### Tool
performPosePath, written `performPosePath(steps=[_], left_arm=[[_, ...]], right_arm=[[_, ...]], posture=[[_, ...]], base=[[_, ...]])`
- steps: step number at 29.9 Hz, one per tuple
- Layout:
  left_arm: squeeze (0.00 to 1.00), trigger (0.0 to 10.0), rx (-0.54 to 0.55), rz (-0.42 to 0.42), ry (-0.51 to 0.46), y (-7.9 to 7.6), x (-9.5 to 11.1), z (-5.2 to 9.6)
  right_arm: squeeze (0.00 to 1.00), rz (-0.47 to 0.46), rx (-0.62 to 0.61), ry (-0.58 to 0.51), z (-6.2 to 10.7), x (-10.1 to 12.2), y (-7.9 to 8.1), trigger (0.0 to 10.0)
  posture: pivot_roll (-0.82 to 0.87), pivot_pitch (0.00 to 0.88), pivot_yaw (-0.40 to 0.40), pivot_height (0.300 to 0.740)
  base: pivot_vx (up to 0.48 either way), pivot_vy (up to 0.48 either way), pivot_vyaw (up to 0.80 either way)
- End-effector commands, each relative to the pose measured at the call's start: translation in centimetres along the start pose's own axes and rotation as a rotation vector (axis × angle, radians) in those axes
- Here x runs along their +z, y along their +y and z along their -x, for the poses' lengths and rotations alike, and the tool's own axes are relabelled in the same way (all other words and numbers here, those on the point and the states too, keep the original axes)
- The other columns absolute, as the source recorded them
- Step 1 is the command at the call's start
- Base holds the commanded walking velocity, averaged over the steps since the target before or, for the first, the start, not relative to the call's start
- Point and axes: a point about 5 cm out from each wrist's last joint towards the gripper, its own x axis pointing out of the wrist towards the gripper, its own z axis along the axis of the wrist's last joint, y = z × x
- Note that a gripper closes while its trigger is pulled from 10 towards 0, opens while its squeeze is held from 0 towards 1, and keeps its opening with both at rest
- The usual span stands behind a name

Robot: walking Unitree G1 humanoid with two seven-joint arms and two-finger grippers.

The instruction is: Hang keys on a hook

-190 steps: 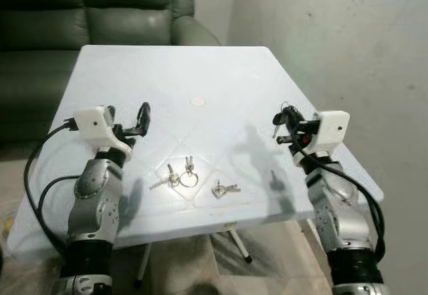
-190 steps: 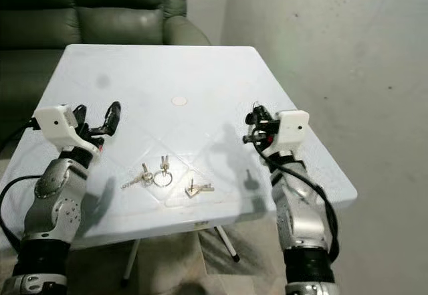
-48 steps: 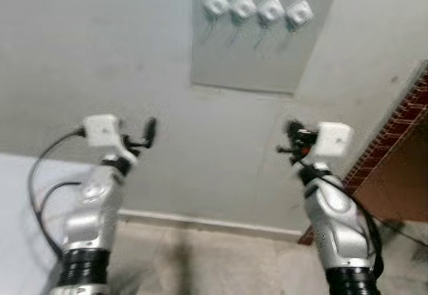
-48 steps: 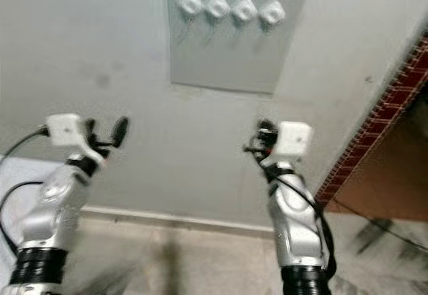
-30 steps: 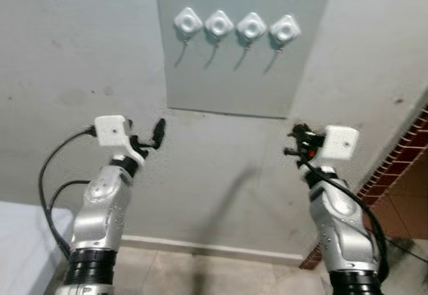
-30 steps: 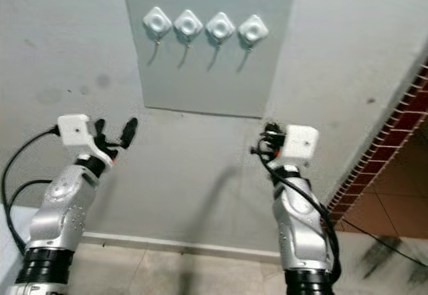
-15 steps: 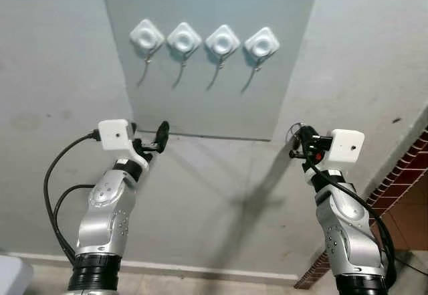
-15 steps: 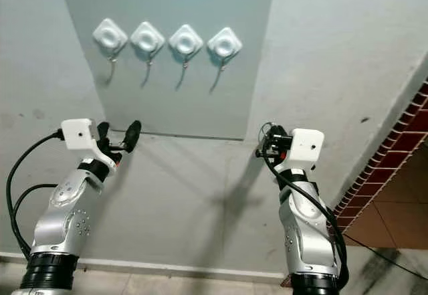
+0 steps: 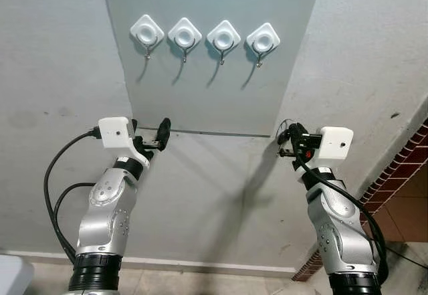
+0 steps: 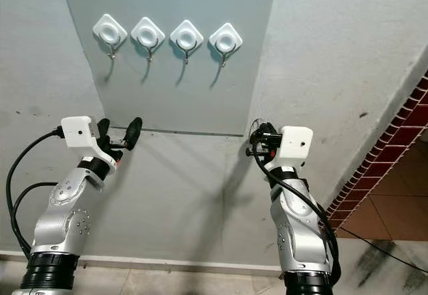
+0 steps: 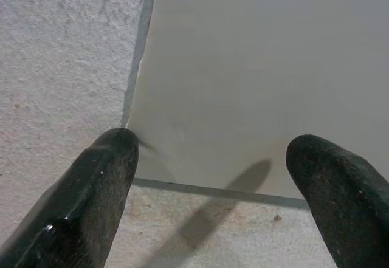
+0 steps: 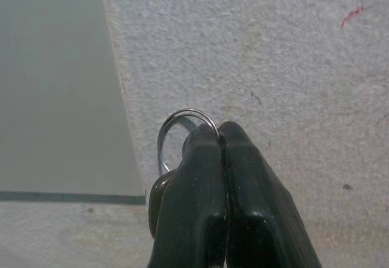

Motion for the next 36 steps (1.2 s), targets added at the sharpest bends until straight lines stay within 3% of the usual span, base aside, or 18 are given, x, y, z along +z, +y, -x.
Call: performPosePath(steps=[1,19,36], left_arm=[[0.00,10.0,-0.001,0.001,-0.010,-0.3,0.6,-0.3],[0.00,10.0,0.029,0.022,0.024,0.0,0.3,-0.1],[0.00,10.0,0.029,0.000,0.033,0.1,0.0,0.8]], right_arm=[[0.00,0.001,0.004,-0.015,-0.2,0.6,0.1,10.0],[0.00,0.001,0.008,-0.001,0.1,0.4,0.2,10.0],[0.00,-0.002,-0.005,0.034,0.9,-0.2,0.1,10.0]], posture=[[-0.03,0.000,-0.022,0.740],[-0.03,0.000,-0.027,0.740],[-0.02,0.007,-0.025,0.740]], base=[[0.000,0.000,0.00],[-0.296,0.000,0.00],[0.000,0.000,0.00]])
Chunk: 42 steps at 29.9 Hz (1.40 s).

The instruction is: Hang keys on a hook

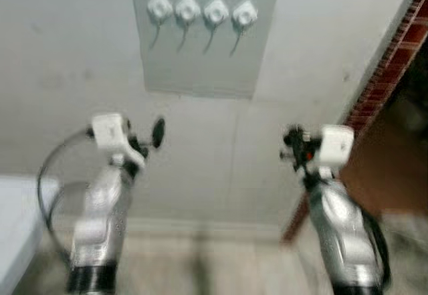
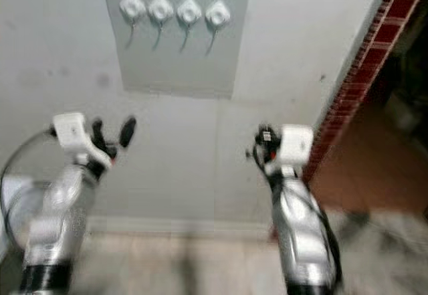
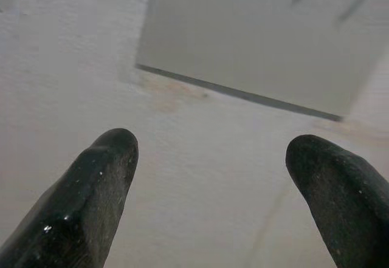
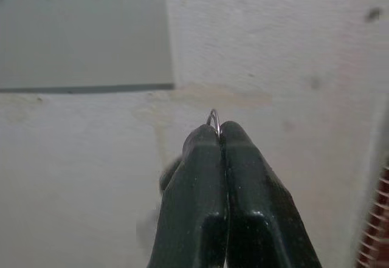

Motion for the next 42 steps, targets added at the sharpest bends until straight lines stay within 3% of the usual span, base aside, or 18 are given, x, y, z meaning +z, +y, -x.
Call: performPosePath(steps=[1,14,33,42], left_arm=[[0.00,10.0,-0.007,-0.020,-0.007,0.11,0.50,0.00],[0.00,10.0,-0.032,-0.008,0.001,-0.03,0.54,0.11],[0.00,10.0,-0.046,-0.009,-0.003,-0.22,0.65,0.18],[0.00,10.0,0.011,-0.010,0.018,-0.05,0.35,0.02]], right_arm=[[0.00,-0.005,0.005,-0.013,-0.08,0.50,0.40,10.0],[0.00,-0.008,0.005,-0.006,0.16,0.47,0.49,10.0],[0.00,-0.014,0.001,-0.002,0.32,0.43,0.50,10.0],[0.00,-0.012,0.000,0.003,0.43,0.39,0.49,10.0]], posture=[[-0.02,0.009,-0.026,0.740],[-0.03,0.009,-0.021,0.740],[-0.03,0.018,-0.020,0.740],[-0.03,0.023,-0.021,0.740]], base=[[0.000,0.000,0.00],[0.000,0.000,0.00],[0.408,0.000,0.00],[0.096,0.000,0.00]])
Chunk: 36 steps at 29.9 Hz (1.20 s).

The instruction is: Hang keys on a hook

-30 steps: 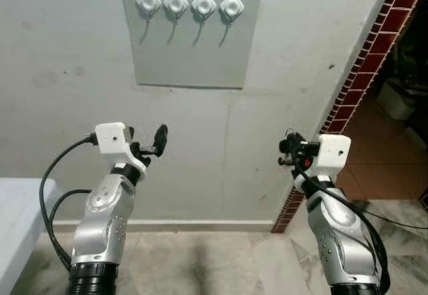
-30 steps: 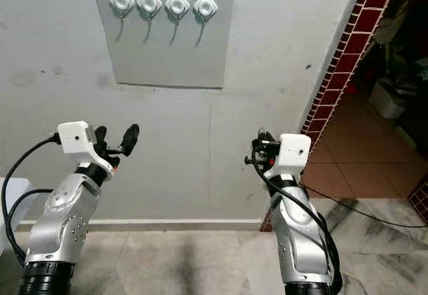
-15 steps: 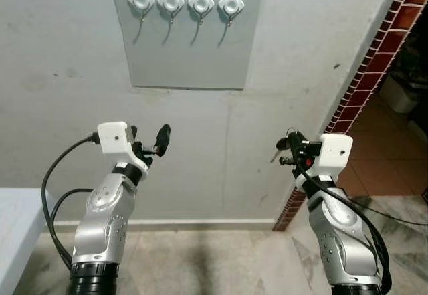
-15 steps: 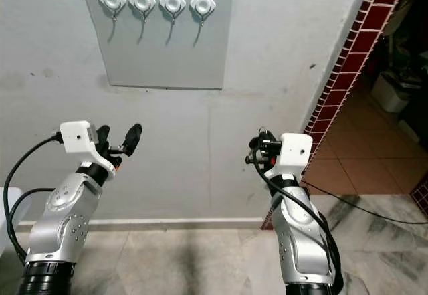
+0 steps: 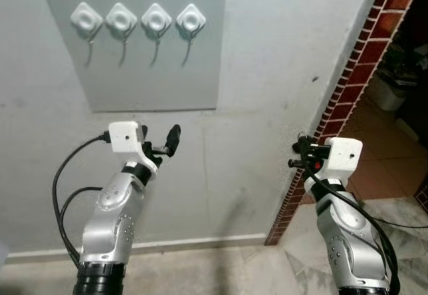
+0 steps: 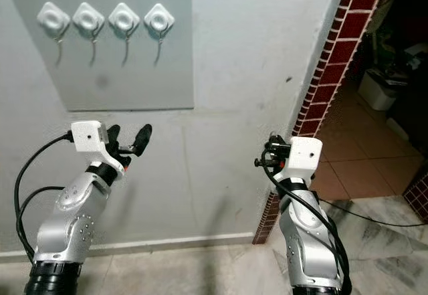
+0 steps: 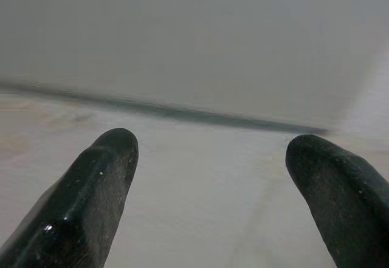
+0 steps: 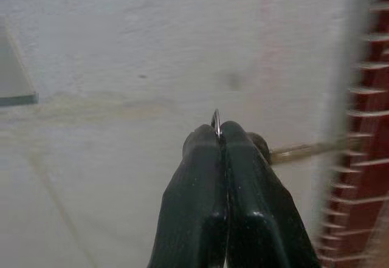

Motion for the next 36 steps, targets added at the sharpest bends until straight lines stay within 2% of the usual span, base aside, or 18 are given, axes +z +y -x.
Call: performPosePath(steps=[1,10,14,19,21,24,25,33,36], left_arm=[[0.00,10.0,0.017,-0.016,0.006,0.2,0.0,0.0],[0.00,10.0,0.018,-0.035,0.003,-0.1,0.4,-0.2],[0.00,10.0,-0.042,-0.100,-0.016,-1.1,1.1,-0.5],[0.00,10.0,-0.084,-0.116,-0.038,-1.7,1.9,-0.8],[0.00,10.0,-0.146,-0.160,-0.078,-2.6,3.1,-1.1],[0.00,10.0,-0.162,-0.159,-0.088,-2.8,3.5,-1.3],[0.00,10.0,-0.191,-0.174,-0.111,-3.3,4.2,-1.6],[0.00,10.0,-0.227,-0.181,-0.143,-4.1,5.2,-2.3],[0.00,10.0,-0.257,-0.192,-0.175,-5.0,5.8,-2.7]], right_arm=[[0.00,0.008,0.008,-0.021,0.0,0.7,0.1,10.0],[0.00,0.008,0.023,-0.023,-0.1,0.8,0.0,10.0],[0.00,0.036,0.050,-0.037,-0.7,1.4,-0.2,10.0],[0.00,0.062,0.099,-0.053,-1.5,2.0,0.0,10.0],[0.00,0.085,0.159,-0.070,-2.5,2.6,0.5,10.0],[0.00,0.092,0.205,-0.077,-3.1,2.9,1.0,10.0],[0.00,0.095,0.285,-0.082,-3.7,3.3,1.9,10.0],[0.00,0.092,0.410,-0.121,-5.0,4.7,3.7,10.0],[0.00,0.069,0.509,-0.154,-5.7,5.6,5.2,10.0]], posture=[[-0.03,0.023,-0.021,0.740],[-0.03,0.028,-0.020,0.740],[-0.03,0.034,-0.019,0.740],[-0.03,0.038,-0.021,0.740],[-0.02,0.037,-0.024,0.740],[-0.02,0.035,-0.024,0.740],[-0.02,0.032,-0.026,0.740],[-0.02,0.023,-0.024,0.740],[-0.01,0.015,-0.031,0.740]], base=[[0.000,0.000,0.00],[0.000,0.000,0.00],[0.000,0.000,0.00],[0.000,0.000,0.00],[0.000,0.000,0.00],[0.000,0.000,0.00],[0.000,0.000,0.00],[0.000,0.000,0.00],[0.000,0.000,0.00]])
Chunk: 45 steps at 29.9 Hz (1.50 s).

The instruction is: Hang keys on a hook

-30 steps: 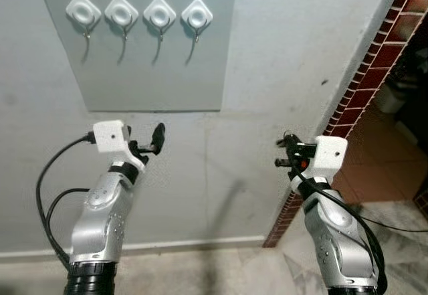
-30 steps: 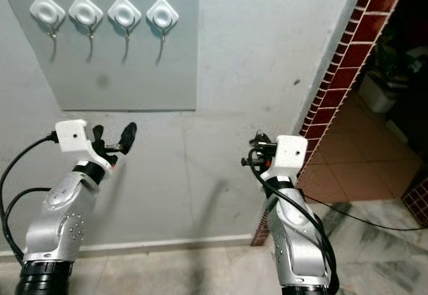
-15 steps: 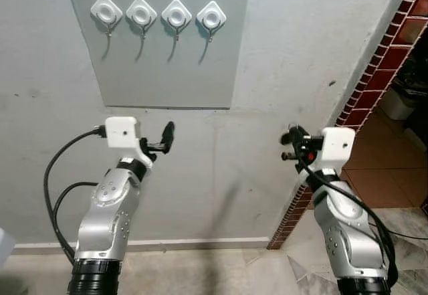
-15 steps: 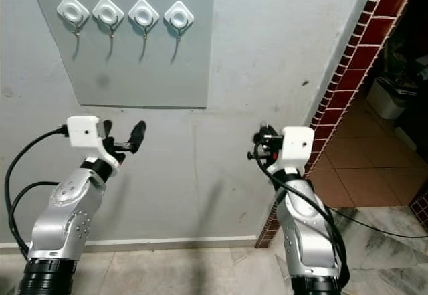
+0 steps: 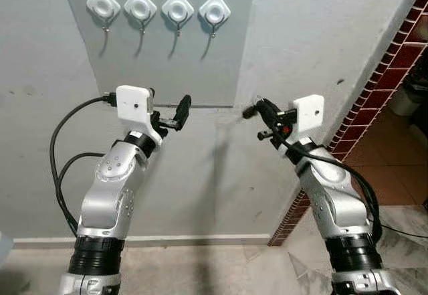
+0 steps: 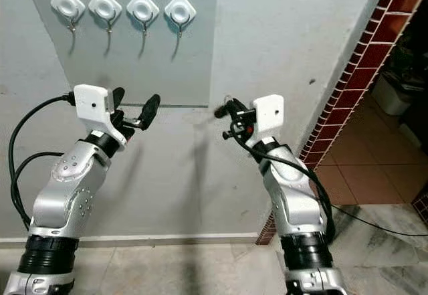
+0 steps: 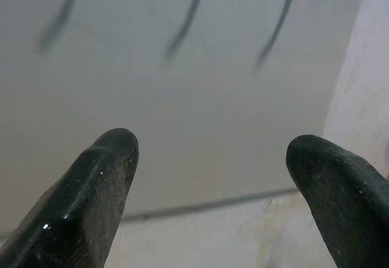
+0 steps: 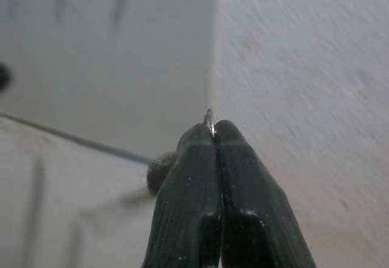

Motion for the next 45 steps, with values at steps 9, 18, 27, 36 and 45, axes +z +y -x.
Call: performPosePath(steps=[9,18,27,36,45], left_arm=[[0.00,10.0,-0.085,-0.004,-0.060,-2.1,1.2,-1.7],[0.00,10.0,-0.107,-0.009,-0.073,-2.3,1.3,-1.8],[0.00,10.0,-0.103,-0.001,-0.086,-2.1,1.7,-1.7],[0.00,10.0,-0.099,0.007,-0.090,-1.9,1.7,-1.6],[0.00,10.0,-0.101,0.007,-0.090,-2.0,1.8,-1.5]], right_arm=[[0.00,-0.061,0.259,-0.137,-2.8,2.8,3.5,10.0],[0.00,-0.090,0.285,-0.220,-3.8,4.5,4.0,10.0],[0.00,-0.105,0.260,-0.274,-4.6,5.7,3.7,10.0],[0.00,-0.111,0.245,-0.292,-5.2,6.2,3.6,10.0],[0.00,-0.132,0.220,-0.297,-5.9,6.3,3.3,10.0]], posture=[[-0.01,0.000,-0.036,0.740],[-0.01,0.000,-0.038,0.740],[0.00,0.000,-0.039,0.740],[0.00,0.000,-0.041,0.740],[0.01,0.000,-0.040,0.740]], base=[[0.000,0.000,0.00],[0.000,0.000,0.00],[0.000,0.000,0.00],[0.000,0.000,0.00],[0.000,0.000,0.00]])
